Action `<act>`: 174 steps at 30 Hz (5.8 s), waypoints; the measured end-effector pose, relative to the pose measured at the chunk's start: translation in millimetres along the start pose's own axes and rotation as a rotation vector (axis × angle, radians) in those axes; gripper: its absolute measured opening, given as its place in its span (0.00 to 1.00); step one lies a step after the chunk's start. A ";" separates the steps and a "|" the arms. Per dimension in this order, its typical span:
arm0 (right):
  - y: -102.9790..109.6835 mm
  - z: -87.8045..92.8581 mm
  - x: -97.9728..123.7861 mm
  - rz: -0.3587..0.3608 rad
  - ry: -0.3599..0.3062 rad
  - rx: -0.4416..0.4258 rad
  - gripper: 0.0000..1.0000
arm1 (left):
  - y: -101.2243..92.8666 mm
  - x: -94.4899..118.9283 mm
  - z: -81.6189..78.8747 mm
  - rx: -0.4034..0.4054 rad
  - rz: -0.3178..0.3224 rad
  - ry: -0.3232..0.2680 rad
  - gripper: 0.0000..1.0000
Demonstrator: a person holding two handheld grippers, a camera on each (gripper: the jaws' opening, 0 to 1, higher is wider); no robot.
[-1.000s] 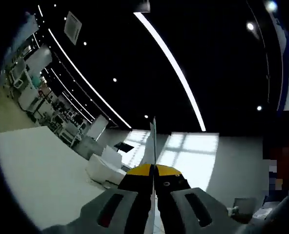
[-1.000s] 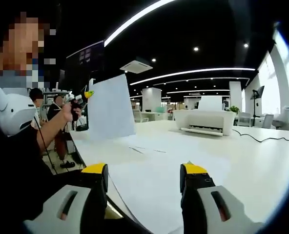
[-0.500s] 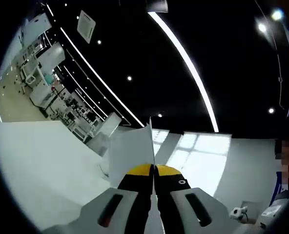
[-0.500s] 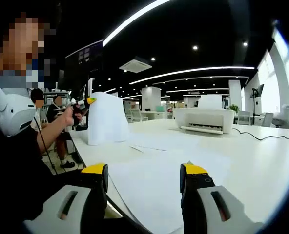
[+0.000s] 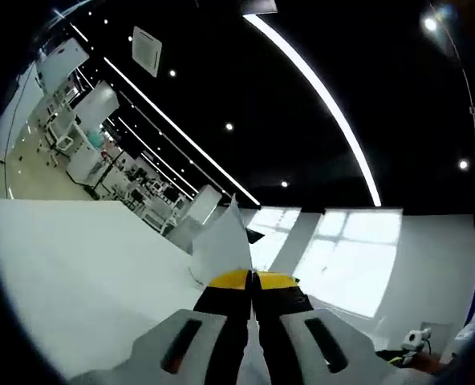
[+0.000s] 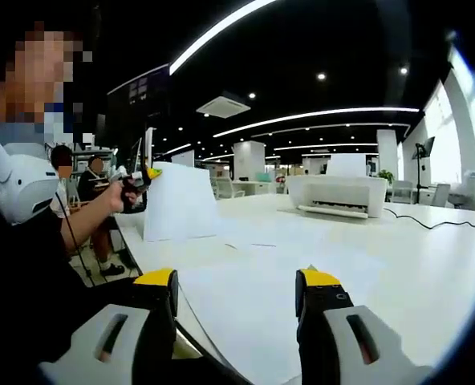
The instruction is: Organize the stack of printing papers by aligning and flattening the scattered papers on the table
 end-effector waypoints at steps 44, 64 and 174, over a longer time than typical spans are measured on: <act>4.5 -2.1 0.7 -0.017 0.000 0.019 0.55 | 34.8 21.5 64.4 -0.109 -0.157 0.678 0.06; 5.6 3.7 -11.6 -0.009 0.046 0.046 0.55 | 25.8 23.4 47.9 -0.414 -0.205 0.495 0.06; -134.0 -28.8 -117.5 0.187 0.264 0.064 0.66 | 27.7 3.9 40.6 -0.393 -0.066 0.283 0.06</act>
Point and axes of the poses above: the point that each gripper's makers call its tool centre point, and the gripper's own axes: x roughly backward along the fingers, y roughly to its left, z roughly out of its underside, the point moved 9 cm from there along x, roughly backward along the fingers, and after that the axes turned 14 degrees about z, right-handed, at the moved point
